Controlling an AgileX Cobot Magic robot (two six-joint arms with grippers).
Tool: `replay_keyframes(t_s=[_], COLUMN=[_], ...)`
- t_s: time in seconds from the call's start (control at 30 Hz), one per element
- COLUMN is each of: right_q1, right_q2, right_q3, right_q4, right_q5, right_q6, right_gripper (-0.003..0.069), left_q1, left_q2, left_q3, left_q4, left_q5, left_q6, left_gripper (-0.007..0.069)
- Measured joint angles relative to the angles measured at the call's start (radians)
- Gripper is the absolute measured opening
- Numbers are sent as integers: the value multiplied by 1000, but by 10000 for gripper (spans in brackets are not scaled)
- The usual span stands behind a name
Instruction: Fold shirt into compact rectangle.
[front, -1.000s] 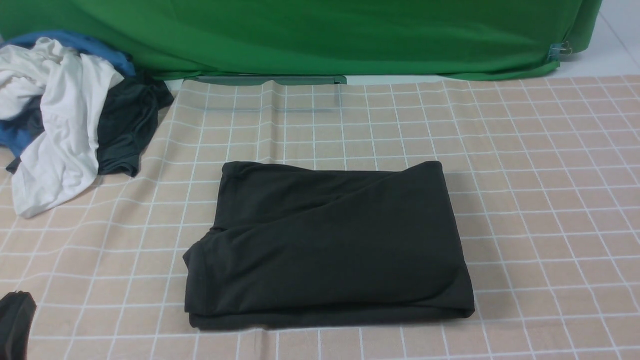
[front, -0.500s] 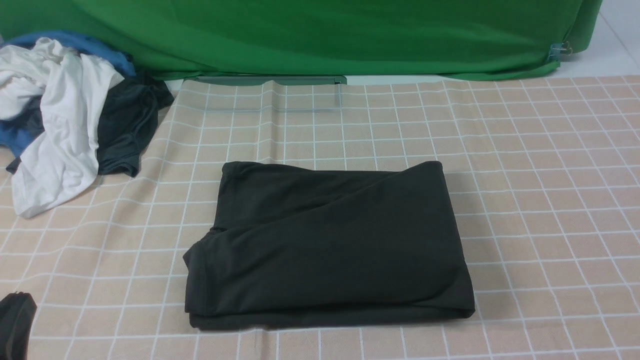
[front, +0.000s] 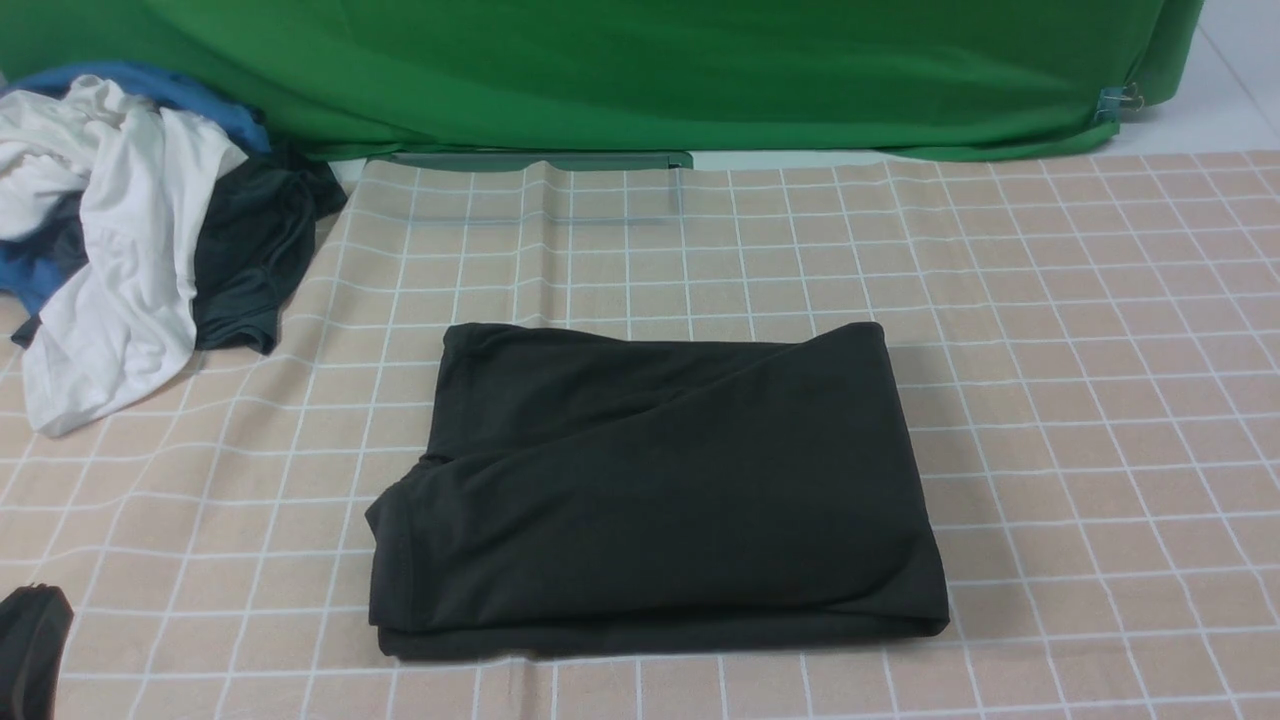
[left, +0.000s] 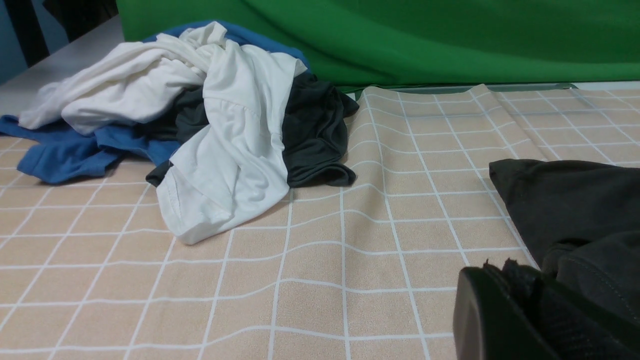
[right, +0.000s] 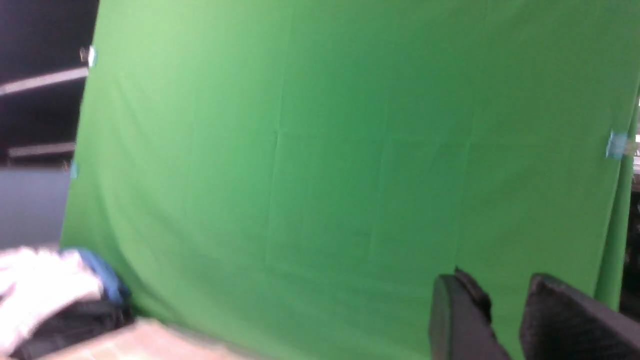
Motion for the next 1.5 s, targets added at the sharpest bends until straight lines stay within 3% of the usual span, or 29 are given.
replay_keyframes(t_s=[0.2, 0.37, 1.5], right_q1=[-202, -298, -305], right_q2=[-5, -21, -24], right_q3=[192, 366, 376], right_q4=[0, 0, 0], right_q5=[24, 85, 132], right_q6=[-20, 13, 37], right_gripper=[236, 236, 237], left_q1=[0, 0, 0], left_q2=[0, 0, 0], left_q3=[0, 0, 0], left_q4=[0, 0, 0], left_q5=[1, 3, 6], left_q6=[0, 0, 0], left_gripper=[19, 19, 20])
